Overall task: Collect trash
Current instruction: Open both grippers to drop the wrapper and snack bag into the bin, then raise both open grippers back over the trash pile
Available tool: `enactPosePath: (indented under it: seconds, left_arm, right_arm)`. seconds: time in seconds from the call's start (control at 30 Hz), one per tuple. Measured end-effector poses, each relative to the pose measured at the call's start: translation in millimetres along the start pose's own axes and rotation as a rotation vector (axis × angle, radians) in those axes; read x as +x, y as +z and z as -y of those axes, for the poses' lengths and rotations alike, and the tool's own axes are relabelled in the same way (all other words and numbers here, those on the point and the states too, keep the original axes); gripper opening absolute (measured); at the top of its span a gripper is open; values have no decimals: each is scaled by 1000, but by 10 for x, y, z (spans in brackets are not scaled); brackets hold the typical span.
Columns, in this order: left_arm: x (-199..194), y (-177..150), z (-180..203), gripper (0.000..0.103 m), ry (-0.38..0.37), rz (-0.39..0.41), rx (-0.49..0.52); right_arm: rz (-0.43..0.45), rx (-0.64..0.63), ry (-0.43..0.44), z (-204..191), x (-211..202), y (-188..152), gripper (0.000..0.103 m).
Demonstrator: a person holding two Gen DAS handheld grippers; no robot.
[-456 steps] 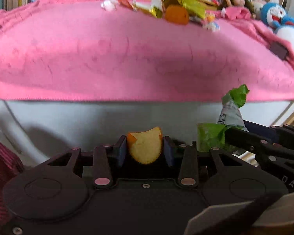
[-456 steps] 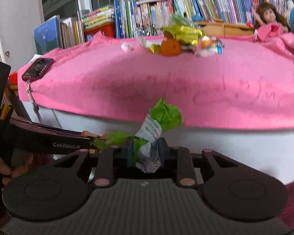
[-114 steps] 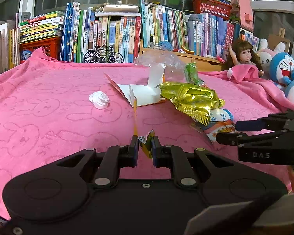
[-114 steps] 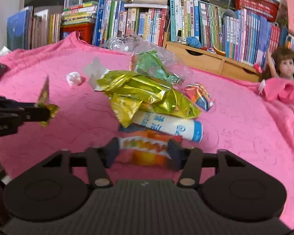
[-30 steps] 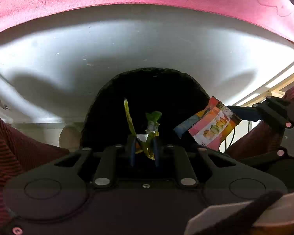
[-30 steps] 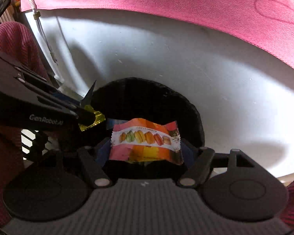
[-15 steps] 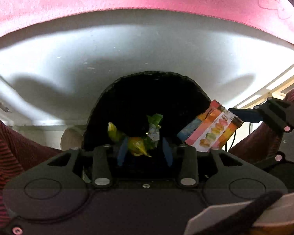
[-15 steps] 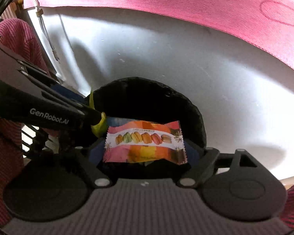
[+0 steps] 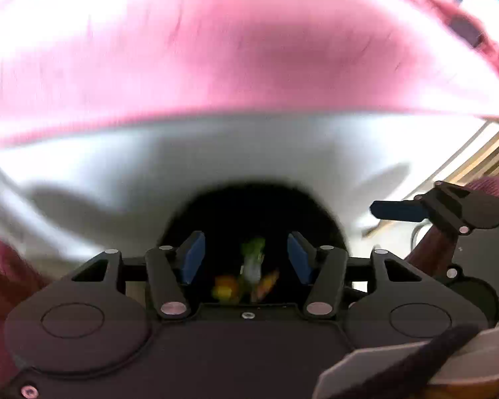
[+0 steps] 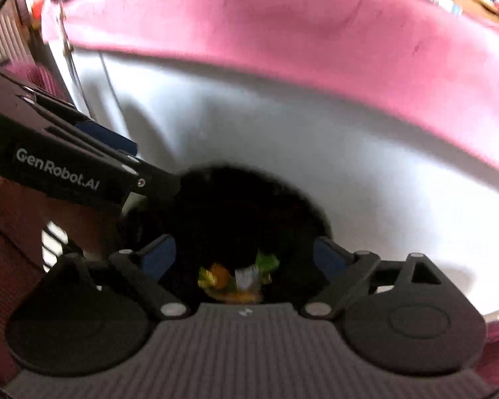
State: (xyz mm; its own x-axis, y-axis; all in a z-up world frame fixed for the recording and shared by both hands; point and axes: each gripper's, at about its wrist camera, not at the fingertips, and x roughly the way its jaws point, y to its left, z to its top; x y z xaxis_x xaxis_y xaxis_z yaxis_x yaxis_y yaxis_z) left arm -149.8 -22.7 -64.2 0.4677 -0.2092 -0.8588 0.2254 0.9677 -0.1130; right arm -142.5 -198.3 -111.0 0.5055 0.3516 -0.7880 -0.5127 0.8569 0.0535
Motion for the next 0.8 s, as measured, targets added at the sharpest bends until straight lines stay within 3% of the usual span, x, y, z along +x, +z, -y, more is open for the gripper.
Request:
enactPosePath:
  seconds: [0.17, 0.3, 0.4, 0.53, 0.73, 0.8]
  left_arm:
    - [-373, 338, -27, 62, -56, 168, 22]
    - [-542, 632, -66, 68, -57, 281, 25]
    - [-580, 876, -81, 68, -45, 342, 5]
    - [-528, 1220, -141, 81, -83, 444, -80]
    - [-57, 1946, -337, 83, -235, 420, -324]
    - [107, 2128, -376, 84, -249, 394, -393]
  right_arm:
    - [182, 48, -35, 297, -497, 278, 95]
    - [325, 87, -111, 565, -797, 479, 97]
    - [377, 94, -230, 742, -837, 651, 97]
    - [386, 139, -302, 1019, -702, 876, 97]
    - [373, 156, -335, 1373, -378, 1235, 101]
    - [371, 162, -318, 1451, -284, 1341, 103]
